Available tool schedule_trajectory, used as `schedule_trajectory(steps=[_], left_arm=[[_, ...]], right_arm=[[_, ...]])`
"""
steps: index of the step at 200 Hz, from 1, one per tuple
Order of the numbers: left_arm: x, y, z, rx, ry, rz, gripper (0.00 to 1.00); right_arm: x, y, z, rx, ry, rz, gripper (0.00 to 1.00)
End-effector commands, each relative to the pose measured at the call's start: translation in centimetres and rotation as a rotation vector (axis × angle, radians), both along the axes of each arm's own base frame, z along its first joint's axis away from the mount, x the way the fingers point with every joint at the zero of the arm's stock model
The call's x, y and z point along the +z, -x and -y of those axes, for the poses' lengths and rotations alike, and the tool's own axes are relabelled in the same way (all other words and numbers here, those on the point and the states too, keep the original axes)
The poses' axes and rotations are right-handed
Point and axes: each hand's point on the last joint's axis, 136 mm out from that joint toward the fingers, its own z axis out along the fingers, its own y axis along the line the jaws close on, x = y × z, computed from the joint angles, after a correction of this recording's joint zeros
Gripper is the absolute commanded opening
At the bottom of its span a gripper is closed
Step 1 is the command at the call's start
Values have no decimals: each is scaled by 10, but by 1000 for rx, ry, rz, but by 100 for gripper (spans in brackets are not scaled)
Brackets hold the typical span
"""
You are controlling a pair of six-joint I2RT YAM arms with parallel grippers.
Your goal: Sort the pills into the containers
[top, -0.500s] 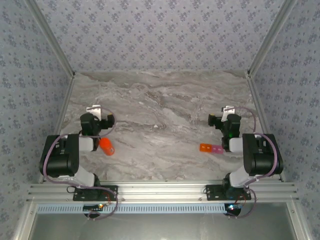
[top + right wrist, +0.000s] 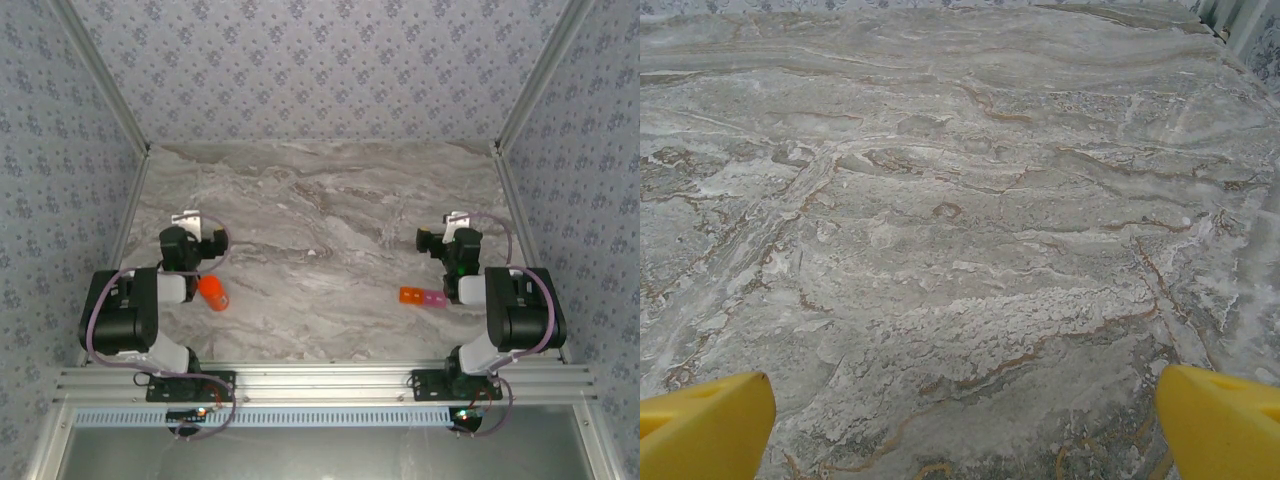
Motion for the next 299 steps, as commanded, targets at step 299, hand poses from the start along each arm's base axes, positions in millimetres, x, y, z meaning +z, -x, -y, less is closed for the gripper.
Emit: schedule_trajectory(steps=[299], left_arm=[[169,-10,30,104,371,-135,98]], right_arm=[[45,85,-5,-378,-609,-595,94]])
